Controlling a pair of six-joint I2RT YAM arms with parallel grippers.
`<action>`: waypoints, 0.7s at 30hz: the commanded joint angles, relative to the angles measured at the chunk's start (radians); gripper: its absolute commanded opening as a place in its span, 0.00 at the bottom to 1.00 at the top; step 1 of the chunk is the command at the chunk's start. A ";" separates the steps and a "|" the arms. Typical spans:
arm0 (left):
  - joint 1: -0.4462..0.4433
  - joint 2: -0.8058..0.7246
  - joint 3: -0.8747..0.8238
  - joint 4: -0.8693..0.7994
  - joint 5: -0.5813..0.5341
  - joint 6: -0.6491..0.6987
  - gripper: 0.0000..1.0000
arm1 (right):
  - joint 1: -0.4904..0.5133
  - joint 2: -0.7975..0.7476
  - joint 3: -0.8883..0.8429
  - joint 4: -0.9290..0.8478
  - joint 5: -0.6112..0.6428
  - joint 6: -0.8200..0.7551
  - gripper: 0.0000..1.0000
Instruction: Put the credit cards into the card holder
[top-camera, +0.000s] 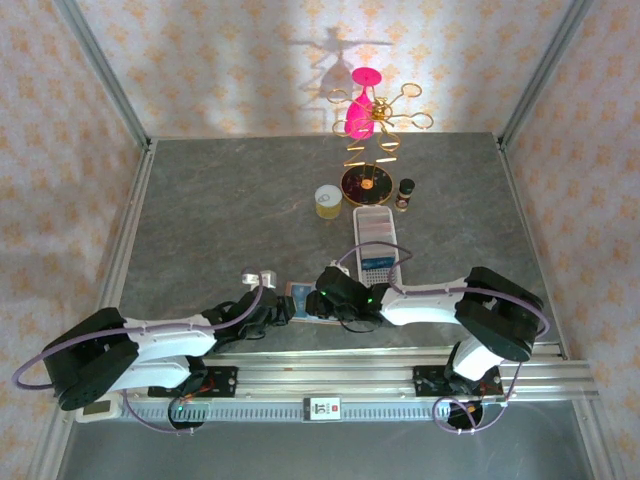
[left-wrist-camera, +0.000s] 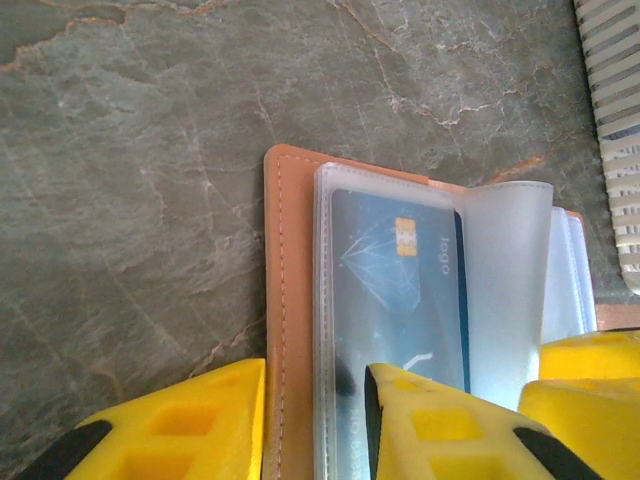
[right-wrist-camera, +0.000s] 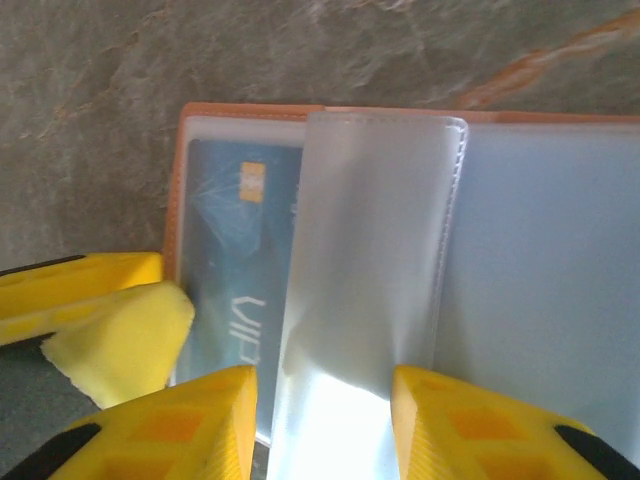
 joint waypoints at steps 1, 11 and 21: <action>-0.045 0.020 -0.062 -0.083 0.219 -0.083 0.29 | 0.006 0.030 0.023 0.072 -0.030 0.023 0.40; -0.045 -0.011 -0.090 -0.076 0.207 -0.108 0.28 | 0.007 0.022 0.031 0.196 -0.065 0.048 0.39; -0.045 -0.136 -0.087 -0.235 0.065 -0.136 0.29 | 0.007 0.055 0.038 0.355 -0.114 0.073 0.39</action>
